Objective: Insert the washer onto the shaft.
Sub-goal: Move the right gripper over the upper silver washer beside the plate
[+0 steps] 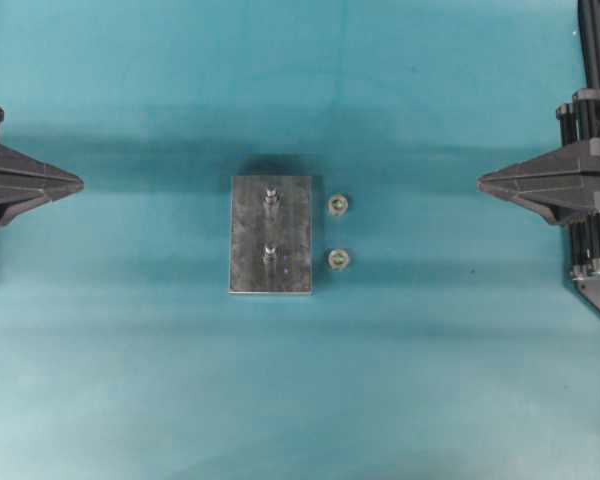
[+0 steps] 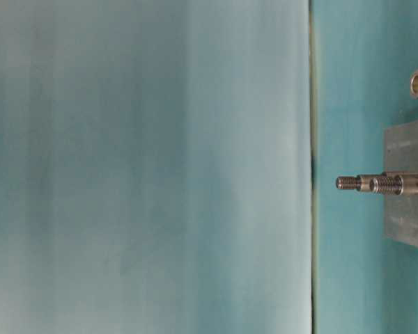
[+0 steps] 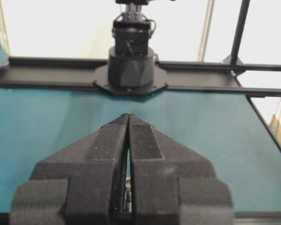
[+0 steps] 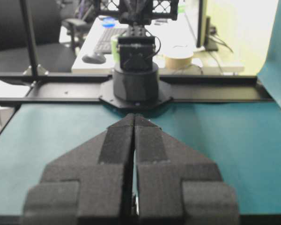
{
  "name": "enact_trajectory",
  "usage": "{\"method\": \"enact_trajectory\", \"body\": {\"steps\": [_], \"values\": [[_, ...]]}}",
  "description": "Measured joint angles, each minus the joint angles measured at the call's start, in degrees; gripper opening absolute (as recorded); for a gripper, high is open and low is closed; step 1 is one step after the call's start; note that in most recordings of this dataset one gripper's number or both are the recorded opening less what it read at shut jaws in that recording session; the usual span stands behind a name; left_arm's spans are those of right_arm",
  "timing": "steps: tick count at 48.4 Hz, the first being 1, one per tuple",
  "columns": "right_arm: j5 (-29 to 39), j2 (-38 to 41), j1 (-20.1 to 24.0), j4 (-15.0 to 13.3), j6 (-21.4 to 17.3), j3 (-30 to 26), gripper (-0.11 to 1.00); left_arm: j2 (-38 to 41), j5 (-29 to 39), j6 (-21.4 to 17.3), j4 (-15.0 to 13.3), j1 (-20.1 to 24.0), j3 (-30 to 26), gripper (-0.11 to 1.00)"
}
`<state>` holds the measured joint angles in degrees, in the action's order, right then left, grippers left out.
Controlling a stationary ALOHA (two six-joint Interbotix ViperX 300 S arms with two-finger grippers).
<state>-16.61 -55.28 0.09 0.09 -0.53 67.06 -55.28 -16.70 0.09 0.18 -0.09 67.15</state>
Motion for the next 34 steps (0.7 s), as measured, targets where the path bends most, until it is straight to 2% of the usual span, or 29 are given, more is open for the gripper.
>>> {"method": "enact_trajectory", "body": {"steps": [3, 5, 9, 13, 22, 34], "values": [[0.3, 0.1, -0.1, 0.7, -0.1, 0.0, 0.01, 0.5, 0.7, 1.3, 0.1, -0.4, -0.1, 0.00], [1.8, 0.0, -0.3, 2.3, -0.5, 0.0, 0.01, 1.2, 1.8, 2.2, 0.2, -0.8, -0.2, 0.00], [7.5, 0.1, -1.4, 6.6, -2.6, -0.3, 0.01, 3.4, 4.2, 2.4, 0.4, -1.4, -1.0, 0.00], [13.7, 0.2, -2.9, 8.3, -3.8, -1.4, 0.01, 4.9, 6.5, 2.2, 0.5, -1.2, -2.1, 0.00], [26.1, 4.1, -6.7, 7.8, -3.9, -5.8, 0.01, 8.8, 14.3, 1.8, 0.6, -0.9, -5.1, 0.00], [39.3, 18.4, -9.3, 3.8, -3.9, -14.3, 0.01, 11.6, 20.1, 1.8, 0.9, 0.4, -6.1, 0.00]]}}
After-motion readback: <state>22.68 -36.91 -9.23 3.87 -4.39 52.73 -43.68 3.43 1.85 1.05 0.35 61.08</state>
